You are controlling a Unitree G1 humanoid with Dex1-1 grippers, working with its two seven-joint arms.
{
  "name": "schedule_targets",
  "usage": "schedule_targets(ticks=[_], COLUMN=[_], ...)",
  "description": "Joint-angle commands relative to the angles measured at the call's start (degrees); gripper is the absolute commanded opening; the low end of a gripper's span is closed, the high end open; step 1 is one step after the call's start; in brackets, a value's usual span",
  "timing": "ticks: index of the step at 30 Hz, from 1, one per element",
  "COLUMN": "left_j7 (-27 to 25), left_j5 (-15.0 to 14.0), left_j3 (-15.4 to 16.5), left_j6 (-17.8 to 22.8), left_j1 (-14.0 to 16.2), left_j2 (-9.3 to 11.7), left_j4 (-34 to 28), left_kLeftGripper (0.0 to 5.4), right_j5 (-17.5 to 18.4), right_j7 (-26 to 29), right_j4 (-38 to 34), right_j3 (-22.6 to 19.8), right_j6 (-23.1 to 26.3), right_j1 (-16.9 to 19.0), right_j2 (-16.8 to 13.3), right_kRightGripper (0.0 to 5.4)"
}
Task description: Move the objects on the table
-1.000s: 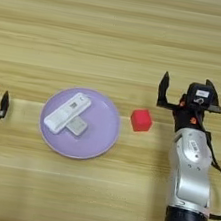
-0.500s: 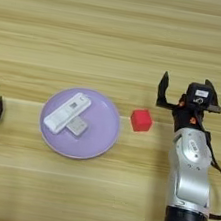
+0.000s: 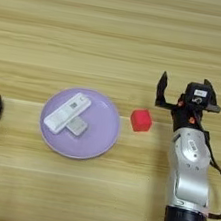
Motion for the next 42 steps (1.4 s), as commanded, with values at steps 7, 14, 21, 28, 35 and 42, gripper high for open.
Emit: schedule_targets(ticks=[7,14,21,28,35,42], left_j7=[-2.11,-2.75,-2.69,-2.93,-3.13,-3.61], left_j5=[-5.04,-5.70,-5.80,-6.07,-5.97,-5.77], left_j3=[1.88,1.87,1.68,1.66,1.50,0.98], left_j6=[6.53,7.05,6.84,6.47,5.92,5.29], left_j1=[-0.33,-0.69,-0.63,-0.49,-0.23,0.24], left_j2=[-0.55,-0.21,-0.11,-0.14,-0.12,-0.11], left_j4=[5.03,6.20,6.08,5.65,5.21,4.61], left_kLeftGripper=[5.22,4.44,3.73,2.99,2.37,1.76], right_j5=[0.59,0.60,0.62,0.63,0.61,0.57], right_j7=[-0.02,-0.09,-0.06,-0.08,-0.03,-0.02], right_j4=[-0.16,-0.07,0.05,0.07,0.06,0.04], right_j3=[-0.10,-0.10,-0.16,-0.19,-0.18,-0.13], right_j6=[0.65,0.58,0.52,0.54,0.57,0.62], right_j1=[-1.10,-1.25,-1.29,-1.43,-1.41,-1.30], right_j2=[-0.20,-0.15,-0.20,-0.22,-0.26,-0.20], right_kRightGripper=[5.40,5.40,5.40,5.40,5.40,5.40])
